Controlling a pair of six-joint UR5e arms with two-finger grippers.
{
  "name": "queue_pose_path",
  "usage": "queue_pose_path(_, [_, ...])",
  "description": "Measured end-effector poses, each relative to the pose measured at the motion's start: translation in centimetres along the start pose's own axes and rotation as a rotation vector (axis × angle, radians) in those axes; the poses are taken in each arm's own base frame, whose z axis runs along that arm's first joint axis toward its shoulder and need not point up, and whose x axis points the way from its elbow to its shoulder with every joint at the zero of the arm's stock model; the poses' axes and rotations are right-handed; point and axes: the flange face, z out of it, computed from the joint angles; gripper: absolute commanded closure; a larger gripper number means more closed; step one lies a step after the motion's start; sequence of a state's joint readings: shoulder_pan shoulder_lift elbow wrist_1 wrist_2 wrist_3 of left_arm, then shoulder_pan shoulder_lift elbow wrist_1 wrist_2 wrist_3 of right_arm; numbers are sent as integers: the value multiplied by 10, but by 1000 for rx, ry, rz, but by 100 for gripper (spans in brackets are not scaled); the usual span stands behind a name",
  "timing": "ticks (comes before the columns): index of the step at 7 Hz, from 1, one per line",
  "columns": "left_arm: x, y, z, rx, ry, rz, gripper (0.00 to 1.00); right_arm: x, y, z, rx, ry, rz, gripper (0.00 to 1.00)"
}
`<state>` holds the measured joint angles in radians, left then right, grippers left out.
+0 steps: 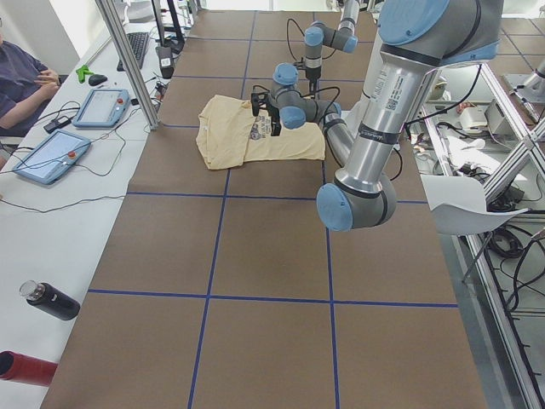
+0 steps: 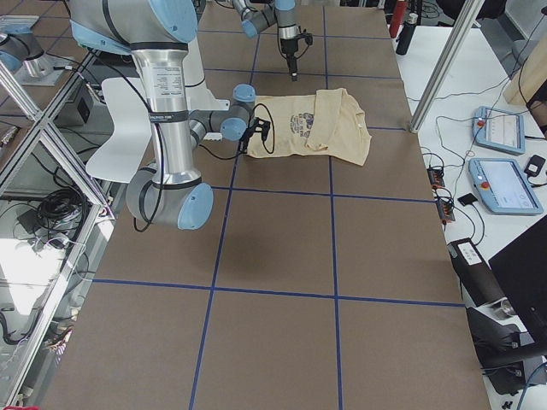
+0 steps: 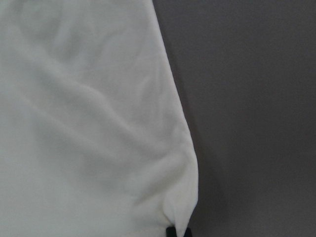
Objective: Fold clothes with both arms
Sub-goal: 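Grasp the hem corners nearest the robot with both grippers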
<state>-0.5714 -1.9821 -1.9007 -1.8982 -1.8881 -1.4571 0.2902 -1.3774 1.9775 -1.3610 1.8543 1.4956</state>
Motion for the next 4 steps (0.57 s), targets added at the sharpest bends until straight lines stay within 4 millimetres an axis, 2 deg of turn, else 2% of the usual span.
queue_pose_path(2, [-31, 18, 18, -34, -64, -11, 0, -3, -1, -7, 5, -17, -2, 100])
queue_pose_path(4, [-43, 69, 43, -117, -148, -46, 1, -7, -4, -15, 10, -37, -2, 100])
